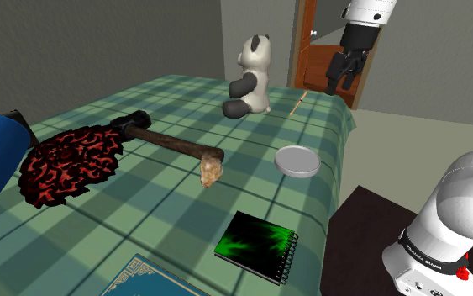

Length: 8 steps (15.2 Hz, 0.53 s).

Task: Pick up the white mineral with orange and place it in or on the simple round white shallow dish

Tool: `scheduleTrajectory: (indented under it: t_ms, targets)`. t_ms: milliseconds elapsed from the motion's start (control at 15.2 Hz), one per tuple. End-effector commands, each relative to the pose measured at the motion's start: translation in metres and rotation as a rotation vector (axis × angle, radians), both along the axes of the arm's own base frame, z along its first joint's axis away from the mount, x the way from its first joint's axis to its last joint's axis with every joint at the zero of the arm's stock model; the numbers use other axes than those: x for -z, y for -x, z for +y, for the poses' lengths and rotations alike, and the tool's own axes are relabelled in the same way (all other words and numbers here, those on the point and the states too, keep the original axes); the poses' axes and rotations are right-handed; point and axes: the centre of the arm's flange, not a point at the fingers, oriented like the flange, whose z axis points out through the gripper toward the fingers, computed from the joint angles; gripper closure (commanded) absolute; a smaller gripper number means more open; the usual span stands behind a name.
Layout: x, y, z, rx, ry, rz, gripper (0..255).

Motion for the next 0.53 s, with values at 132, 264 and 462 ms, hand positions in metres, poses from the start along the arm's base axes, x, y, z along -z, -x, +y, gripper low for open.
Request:
scheduleTrajectory:
  t_ms: [132,264,462]
  targets:
    - [0.014,-0.014,0.018,0.026,0.001,0.000,0]
    - [0.028,-0.029,0.035,0.053,0.003,0.000,0]
    - [0.049,-0.052,0.060,0.093,0.005,0.001,0]
